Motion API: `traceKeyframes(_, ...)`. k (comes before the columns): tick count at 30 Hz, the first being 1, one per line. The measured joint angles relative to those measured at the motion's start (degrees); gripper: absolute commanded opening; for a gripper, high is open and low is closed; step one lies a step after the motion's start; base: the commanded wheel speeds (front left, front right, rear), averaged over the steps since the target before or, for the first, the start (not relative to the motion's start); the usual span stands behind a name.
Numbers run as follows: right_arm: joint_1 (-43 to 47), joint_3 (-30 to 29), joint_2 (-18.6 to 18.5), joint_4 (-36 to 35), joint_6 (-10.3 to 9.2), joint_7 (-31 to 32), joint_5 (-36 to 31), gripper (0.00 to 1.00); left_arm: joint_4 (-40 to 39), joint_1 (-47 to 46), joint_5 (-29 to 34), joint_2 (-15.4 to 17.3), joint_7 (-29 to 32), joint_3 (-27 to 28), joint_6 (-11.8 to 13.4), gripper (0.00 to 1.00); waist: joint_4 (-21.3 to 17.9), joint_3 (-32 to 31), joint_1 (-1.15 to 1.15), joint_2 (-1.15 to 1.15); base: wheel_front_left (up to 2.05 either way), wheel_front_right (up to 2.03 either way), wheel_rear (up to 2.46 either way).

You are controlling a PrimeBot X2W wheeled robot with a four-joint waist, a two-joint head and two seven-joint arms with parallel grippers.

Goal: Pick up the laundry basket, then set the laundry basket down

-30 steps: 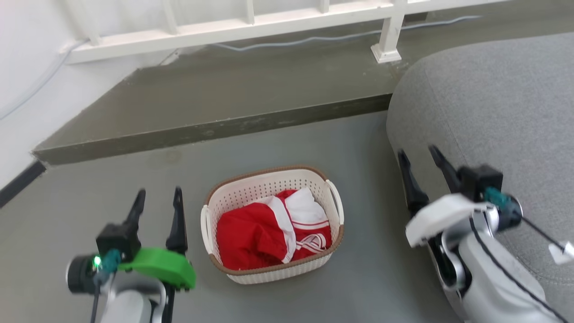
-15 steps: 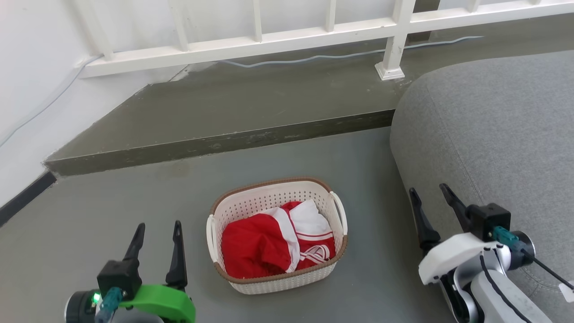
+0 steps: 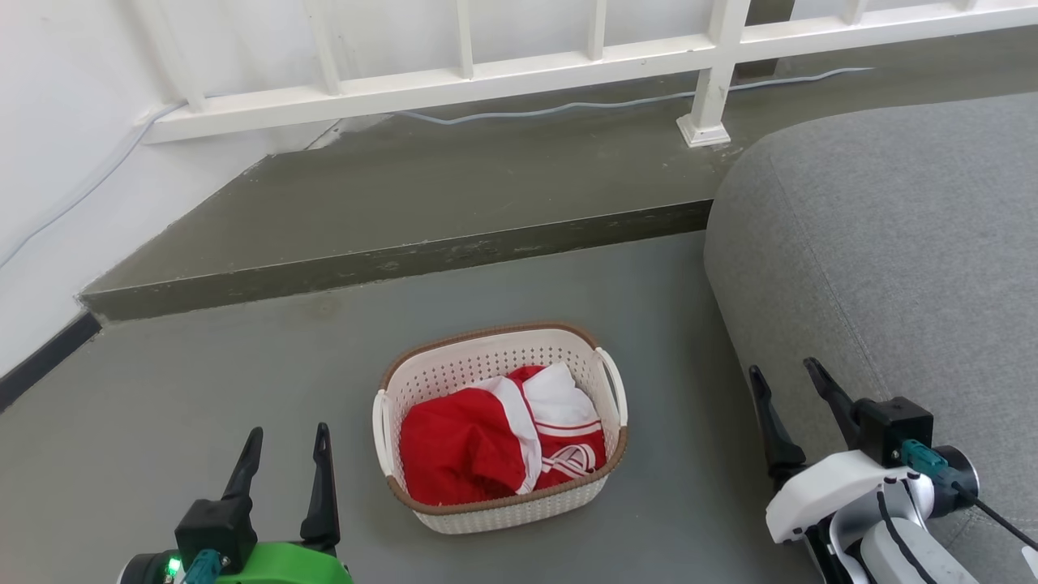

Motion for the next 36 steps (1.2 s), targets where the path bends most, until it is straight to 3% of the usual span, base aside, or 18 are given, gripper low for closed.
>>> traceKeyframes(28,3.61,-2.56,0.70,-3.04,-0.03,0.00,-2.27,1.00,-2.30,2.60,0.55,-0.21,0.00,-0.02,0.13,1.00,-0.01,0.20,0.00,0.00,0.00,0.00,0.00)
traceKeyframes(29,3.61,-2.68,0.73,-3.12,-0.03,0.00,-2.27,0.00,-2.35,2.63,0.59,-0.21,0.00,-0.01,0.13,0.00,0.02,0.20,0.00,0.00,0.00,0.00,0.00)
traceKeyframes(36,5.44,-2.35,1.92,-1.05,0.13,0.11,-2.12,0.00,0.12,3.07,0.29,-0.58,0.26,-0.38,0.11,0.00,0.04,0.21,0.00,0.00,0.00,0.00,0.00)
